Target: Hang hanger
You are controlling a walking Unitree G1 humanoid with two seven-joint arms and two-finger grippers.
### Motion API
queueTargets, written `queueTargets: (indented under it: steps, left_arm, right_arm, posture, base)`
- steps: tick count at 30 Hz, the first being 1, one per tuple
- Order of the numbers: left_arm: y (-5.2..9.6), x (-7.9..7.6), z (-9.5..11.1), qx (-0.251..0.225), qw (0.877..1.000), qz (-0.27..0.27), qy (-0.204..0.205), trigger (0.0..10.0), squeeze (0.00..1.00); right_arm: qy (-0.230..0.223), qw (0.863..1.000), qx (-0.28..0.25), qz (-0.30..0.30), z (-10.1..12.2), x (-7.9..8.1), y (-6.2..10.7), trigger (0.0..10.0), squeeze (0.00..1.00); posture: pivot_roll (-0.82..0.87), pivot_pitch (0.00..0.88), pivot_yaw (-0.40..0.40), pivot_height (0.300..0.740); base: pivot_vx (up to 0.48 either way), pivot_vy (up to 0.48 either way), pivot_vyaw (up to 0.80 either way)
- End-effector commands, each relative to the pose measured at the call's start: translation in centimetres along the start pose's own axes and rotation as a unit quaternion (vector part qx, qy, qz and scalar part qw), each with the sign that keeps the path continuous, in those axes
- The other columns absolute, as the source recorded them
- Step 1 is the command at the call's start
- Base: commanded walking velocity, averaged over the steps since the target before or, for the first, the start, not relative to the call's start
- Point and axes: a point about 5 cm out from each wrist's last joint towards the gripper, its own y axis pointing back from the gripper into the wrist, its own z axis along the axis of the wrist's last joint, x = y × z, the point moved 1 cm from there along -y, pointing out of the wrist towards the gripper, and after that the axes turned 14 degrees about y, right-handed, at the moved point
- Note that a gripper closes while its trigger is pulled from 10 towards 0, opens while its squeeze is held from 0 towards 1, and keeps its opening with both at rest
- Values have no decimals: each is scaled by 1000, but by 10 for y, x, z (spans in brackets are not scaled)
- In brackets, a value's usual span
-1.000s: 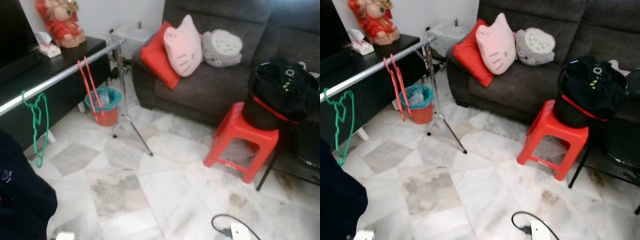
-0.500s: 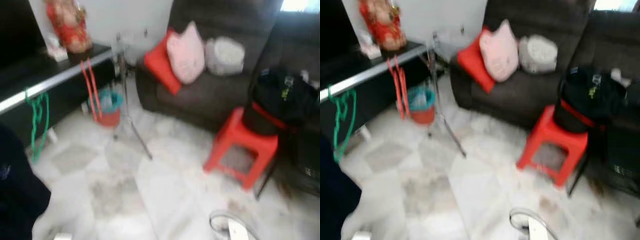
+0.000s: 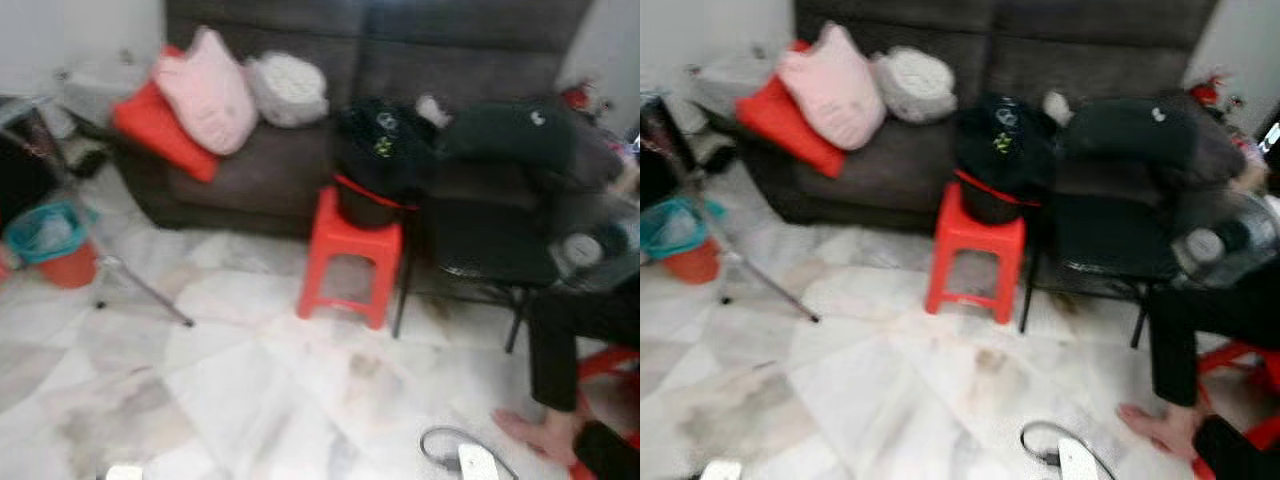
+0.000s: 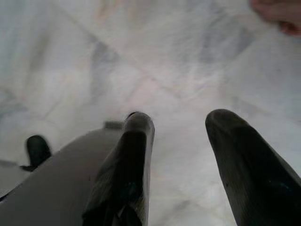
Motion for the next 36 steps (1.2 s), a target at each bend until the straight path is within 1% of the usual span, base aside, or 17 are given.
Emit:
queueTargets:
  steps: [1,4,13,25,36]
  left_arm:
    - [5,15,-11,14,1000,20,7,10000,0]
    - [6,16,-12,22,999,22,-3,10000,0]
    - [6,16,-13,25,999,22,-3,10000,0]
    - [7,17,-15,30,999,21,-7,10000,0]
    - [6,17,-15,33,999,18,-12,10000,0]
  right_arm:
    - [-7,1000,-11,4,5,6,-1,10000,0]
    - [-9,1000,-15,5,5,6,-1,10000,0]
    - [4,1000,-12,8,5,7,-1,10000,0]
    - [9,1000,-10,11,3,9,-1,10000,0]
    - [14,1000,-9,12,3,9,-1,10000,0]
  posture:
    - [18,0,-20,740]
    - [13,0,-18,740]
    - [8,0,-17,740]
    - [8,0,-17,740]
    - [5,0,-18,740]
  base:
    - [0,0,0]
    - [0,0,0]
    - [0,0,0]
    - [262,0,0]
    - [323,0,0]
